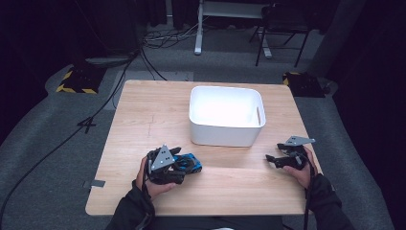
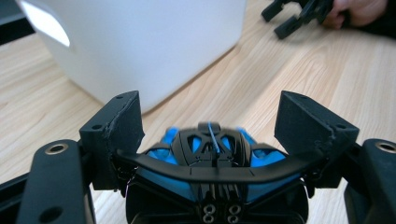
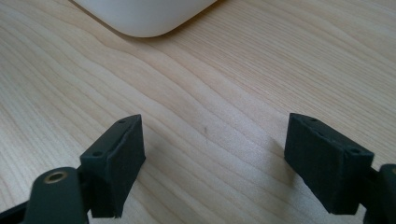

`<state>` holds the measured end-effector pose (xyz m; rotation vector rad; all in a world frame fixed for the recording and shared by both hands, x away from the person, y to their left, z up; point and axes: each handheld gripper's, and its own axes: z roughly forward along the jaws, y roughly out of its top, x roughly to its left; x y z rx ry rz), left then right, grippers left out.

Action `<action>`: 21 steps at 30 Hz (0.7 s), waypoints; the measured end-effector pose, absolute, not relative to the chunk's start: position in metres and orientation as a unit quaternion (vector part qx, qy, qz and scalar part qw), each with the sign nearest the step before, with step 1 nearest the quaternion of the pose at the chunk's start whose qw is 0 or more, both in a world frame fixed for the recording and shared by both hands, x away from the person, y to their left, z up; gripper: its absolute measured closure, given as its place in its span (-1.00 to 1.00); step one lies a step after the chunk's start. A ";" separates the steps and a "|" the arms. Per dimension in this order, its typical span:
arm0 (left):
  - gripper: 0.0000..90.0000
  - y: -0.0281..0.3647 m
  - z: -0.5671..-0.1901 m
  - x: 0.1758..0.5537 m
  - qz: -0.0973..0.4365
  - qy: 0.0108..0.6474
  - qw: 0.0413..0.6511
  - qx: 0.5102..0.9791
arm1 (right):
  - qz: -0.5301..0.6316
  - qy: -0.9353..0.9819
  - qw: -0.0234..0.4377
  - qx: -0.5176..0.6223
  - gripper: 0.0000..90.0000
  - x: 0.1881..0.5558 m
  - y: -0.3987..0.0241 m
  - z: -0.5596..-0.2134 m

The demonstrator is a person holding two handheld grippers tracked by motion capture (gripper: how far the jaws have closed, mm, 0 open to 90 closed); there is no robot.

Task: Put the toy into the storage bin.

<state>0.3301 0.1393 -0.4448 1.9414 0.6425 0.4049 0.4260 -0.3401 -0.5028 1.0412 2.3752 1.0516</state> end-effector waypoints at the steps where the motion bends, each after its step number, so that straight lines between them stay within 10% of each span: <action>1: -0.46 0.138 -0.443 0.330 0.170 0.267 0.510 0.800 | 0.371 0.835 0.171 0.368 -0.55 0.426 -0.340 -0.503; 21: -0.46 0.139 -0.416 0.337 0.178 0.260 0.547 0.775 | 0.371 0.835 0.172 0.368 -0.55 0.426 -0.340 -0.503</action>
